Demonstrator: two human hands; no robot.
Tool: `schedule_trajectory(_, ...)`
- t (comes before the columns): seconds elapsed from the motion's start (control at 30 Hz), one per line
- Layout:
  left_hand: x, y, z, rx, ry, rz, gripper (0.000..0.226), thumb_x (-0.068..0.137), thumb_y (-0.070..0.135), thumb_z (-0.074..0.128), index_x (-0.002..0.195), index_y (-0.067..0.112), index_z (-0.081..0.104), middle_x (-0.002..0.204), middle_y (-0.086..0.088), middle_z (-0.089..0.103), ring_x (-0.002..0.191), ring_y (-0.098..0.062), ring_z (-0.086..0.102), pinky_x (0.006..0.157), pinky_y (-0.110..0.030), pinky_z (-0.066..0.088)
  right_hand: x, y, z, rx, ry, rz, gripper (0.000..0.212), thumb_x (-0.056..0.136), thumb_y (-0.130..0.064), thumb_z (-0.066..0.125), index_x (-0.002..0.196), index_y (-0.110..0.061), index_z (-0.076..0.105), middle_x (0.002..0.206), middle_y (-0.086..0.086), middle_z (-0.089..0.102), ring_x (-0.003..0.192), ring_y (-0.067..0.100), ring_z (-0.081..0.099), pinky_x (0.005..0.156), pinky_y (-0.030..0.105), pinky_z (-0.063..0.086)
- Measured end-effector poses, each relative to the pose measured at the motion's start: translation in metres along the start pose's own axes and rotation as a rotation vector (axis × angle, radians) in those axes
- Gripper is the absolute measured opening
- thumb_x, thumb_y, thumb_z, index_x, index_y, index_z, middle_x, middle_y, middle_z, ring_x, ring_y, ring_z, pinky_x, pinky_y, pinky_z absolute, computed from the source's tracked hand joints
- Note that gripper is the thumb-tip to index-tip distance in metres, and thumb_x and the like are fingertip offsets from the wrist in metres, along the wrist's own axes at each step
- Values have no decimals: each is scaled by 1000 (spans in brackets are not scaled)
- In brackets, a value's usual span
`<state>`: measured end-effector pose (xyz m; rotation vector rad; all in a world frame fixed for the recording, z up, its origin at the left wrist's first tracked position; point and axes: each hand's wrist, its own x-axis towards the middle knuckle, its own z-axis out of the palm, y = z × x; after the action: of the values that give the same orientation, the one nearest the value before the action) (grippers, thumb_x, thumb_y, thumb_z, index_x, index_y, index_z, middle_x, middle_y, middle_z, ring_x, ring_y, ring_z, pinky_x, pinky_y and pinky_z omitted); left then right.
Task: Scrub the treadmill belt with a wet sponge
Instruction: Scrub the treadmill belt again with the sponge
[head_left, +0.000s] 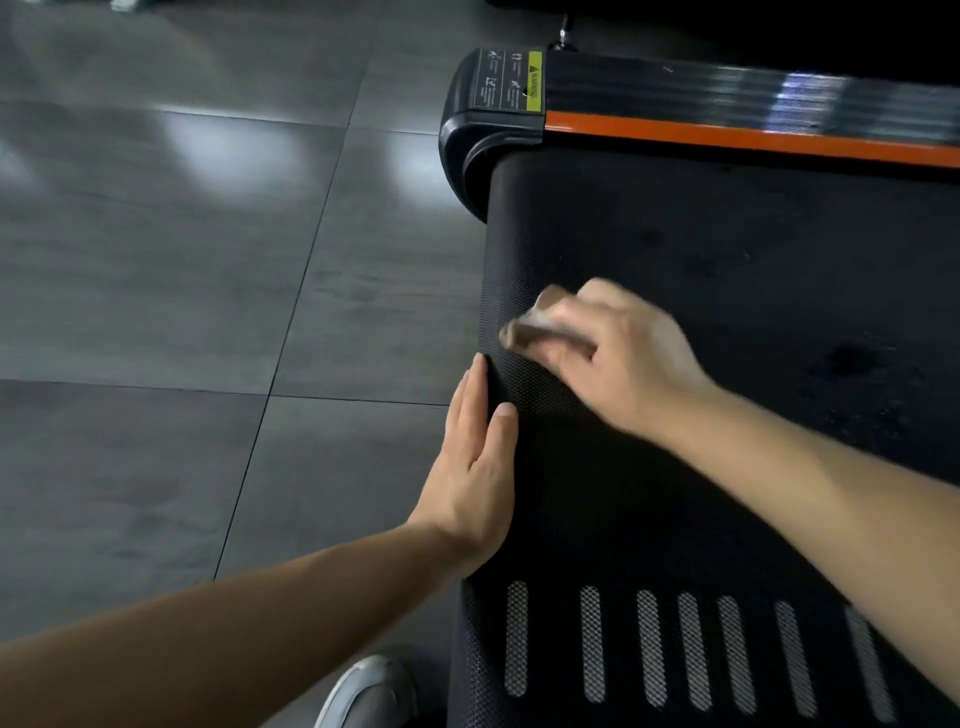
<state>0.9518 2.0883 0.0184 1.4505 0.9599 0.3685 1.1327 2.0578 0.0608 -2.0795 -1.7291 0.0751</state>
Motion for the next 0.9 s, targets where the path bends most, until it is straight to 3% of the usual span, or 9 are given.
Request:
schedule_trajectory(0.13, -6, -3, 0, -7, -19, -4, 61, 108, 40, 40, 161, 43, 11, 166, 25, 16, 149, 11, 13, 128, -29, 12, 27, 32, -3, -96, 175, 269, 29, 96, -46, 57, 114, -25, 68, 96, -1, 55, 91, 28, 61, 67, 32, 42)
schedule_trajectory(0.2, -7, -5, 1, -69, 4, -6, 61, 107, 35, 44, 161, 42, 17, 165, 23, 22, 149, 9, 18, 128, -31, 14, 4, 7, 6, -84, 179, 185, 26, 95, -45, 62, 110, -24, 68, 92, -2, 54, 85, 26, 59, 65, 32, 43)
schedule_trajectory(0.3, -8, -9, 2, -159, 26, -19, 68, 94, 43, 44, 159, 42, 24, 163, 23, 28, 148, 9, 23, 128, -31, 17, -31, -11, 0, 19, 23, 29, 31, 94, -46, 64, 114, -23, 69, 91, -2, 55, 81, 20, 57, 64, 33, 46)
schedule_trajectory(0.47, -9, -11, 3, -225, 38, -14, 69, 90, 47, 42, 158, 41, 29, 160, 25, 32, 146, 11, 25, 128, -32, 16, -10, 7, 0, -80, 146, 243, 26, 96, -45, 60, 112, -26, 68, 92, -4, 54, 86, 23, 58, 66, 33, 44)
schedule_trajectory(0.63, -8, -15, 3, -232, 34, -26, 71, 89, 47, 45, 158, 44, 28, 160, 23, 35, 146, 7, 30, 126, -34, 21, -59, -36, -4, 109, -2, 18, 34, 92, -48, 63, 115, -24, 72, 85, -6, 52, 76, 14, 55, 64, 35, 50)
schedule_trajectory(0.8, -6, -16, 3, -293, 6, -85, 78, 84, 52, 51, 158, 47, 26, 156, 26, 40, 145, 1, 35, 125, -36, 25, 23, -5, 4, 14, -15, -44, 28, 91, -43, 67, 106, -21, 74, 88, 2, 54, 82, 25, 56, 67, 38, 47)
schedule_trajectory(0.9, -5, -14, 1, -334, -6, -93, 75, 87, 44, 50, 158, 45, 26, 145, 34, 48, 137, 9, 42, 122, -31, 29, 103, 18, 15, -83, 50, 38, 30, 93, -44, 65, 114, -24, 73, 95, 4, 53, 87, 24, 54, 71, 33, 39)
